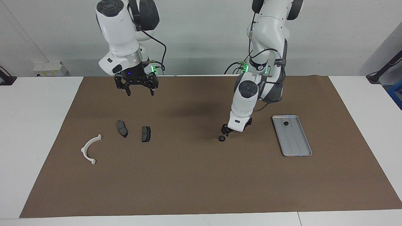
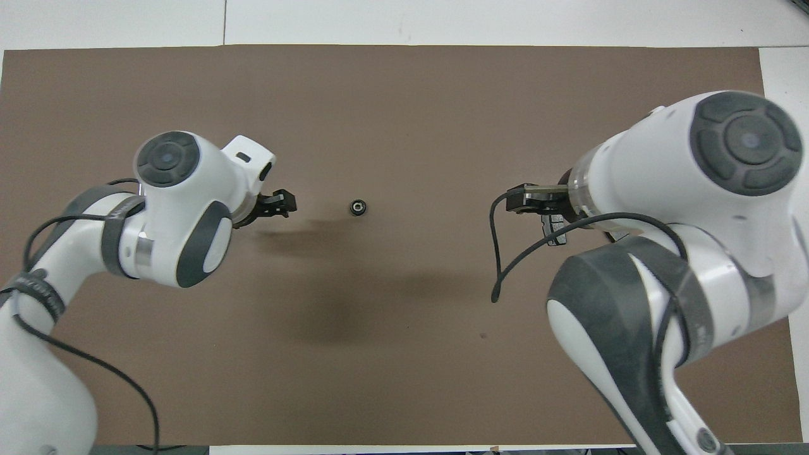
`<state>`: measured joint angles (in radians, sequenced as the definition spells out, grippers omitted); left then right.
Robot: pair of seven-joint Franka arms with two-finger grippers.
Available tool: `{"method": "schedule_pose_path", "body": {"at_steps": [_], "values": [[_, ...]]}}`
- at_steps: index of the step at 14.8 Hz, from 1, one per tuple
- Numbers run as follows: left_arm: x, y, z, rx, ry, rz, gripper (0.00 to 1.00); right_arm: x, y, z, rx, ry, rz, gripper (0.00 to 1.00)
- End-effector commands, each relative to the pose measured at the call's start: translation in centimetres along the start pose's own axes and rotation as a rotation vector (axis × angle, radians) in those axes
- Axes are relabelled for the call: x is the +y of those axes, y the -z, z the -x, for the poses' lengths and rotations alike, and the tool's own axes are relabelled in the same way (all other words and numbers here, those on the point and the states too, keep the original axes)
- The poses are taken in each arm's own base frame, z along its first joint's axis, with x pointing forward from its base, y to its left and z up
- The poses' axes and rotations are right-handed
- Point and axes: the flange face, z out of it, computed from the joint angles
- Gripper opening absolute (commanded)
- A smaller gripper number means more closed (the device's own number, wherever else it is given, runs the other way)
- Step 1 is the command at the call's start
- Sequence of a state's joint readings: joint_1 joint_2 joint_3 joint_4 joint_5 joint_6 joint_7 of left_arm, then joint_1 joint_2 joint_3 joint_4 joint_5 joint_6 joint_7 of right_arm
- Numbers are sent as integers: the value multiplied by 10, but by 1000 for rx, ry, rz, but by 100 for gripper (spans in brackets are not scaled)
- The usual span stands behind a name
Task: Place bearing gear from tray to pile
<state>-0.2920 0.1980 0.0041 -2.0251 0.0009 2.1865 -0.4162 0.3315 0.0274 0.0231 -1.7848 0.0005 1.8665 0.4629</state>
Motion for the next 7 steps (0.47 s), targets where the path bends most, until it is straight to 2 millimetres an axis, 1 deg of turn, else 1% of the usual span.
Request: {"method": "schedule_pose_path", "body": {"at_steps": [1, 2, 4, 6, 7], "values": [[-75, 5, 22, -8, -119, -7, 100, -40, -43, -4, -7, -77, -19, 100], [-94, 0, 20, -12, -156, -6, 100, -58, -58, -4, -12, -99, -17, 100], [-135, -2, 10, 0, -196, -1, 100, -93, -80, -5, -13, -151, -14, 100], [-152, -10, 8, 9, -181, 1, 98, -132, -97, -7, -16, -178, -9, 99], [-153, -16, 6, 27, -180, 3, 93, -143, -105, -13, -17, -196, -12, 98]]}}
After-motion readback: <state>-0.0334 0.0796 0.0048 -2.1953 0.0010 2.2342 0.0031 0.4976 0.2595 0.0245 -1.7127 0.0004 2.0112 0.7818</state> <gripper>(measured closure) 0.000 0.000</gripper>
